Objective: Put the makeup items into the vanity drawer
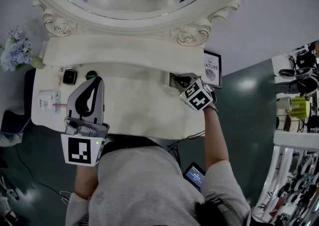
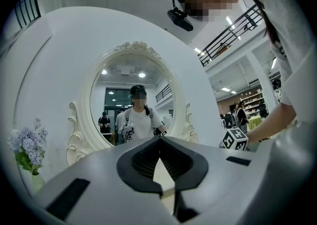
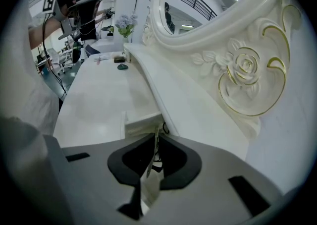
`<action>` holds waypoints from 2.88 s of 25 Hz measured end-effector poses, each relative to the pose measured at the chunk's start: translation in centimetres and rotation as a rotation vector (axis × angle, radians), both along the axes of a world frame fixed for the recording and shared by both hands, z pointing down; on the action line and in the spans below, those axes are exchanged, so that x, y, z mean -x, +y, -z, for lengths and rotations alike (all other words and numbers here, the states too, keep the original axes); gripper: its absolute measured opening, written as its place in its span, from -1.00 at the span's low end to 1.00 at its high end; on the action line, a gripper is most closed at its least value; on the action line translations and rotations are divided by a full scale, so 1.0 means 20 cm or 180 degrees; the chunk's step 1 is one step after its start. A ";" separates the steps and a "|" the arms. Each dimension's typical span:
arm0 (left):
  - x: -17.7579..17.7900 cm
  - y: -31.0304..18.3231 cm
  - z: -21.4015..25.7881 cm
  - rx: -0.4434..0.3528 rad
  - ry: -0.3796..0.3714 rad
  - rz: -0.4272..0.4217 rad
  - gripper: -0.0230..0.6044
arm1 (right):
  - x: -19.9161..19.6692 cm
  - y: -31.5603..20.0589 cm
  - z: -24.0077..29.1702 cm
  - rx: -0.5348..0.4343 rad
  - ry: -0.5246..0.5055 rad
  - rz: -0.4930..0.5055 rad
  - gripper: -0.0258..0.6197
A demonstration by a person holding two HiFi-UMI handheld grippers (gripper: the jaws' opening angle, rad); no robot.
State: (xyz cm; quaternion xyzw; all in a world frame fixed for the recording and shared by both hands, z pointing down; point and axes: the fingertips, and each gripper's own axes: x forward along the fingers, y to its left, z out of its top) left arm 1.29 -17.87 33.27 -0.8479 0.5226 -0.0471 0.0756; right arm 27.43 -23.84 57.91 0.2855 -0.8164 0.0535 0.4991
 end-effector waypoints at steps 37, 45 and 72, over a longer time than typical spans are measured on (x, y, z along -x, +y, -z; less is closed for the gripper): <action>0.31 0.32 0.18 -0.0230 0.0060 -0.0368 -0.88 | 0.61 0.50 0.85 -0.1392 -0.2219 -0.1231 -0.83; 0.35 0.45 0.18 -0.0203 0.0040 -0.0468 -0.88 | 0.69 0.68 1.03 -0.1644 -0.2432 -0.1264 -0.83; 0.48 0.71 0.22 -0.0240 0.0073 -0.0724 -0.88 | 0.92 1.09 1.35 -0.2297 -0.2752 -0.1290 -0.83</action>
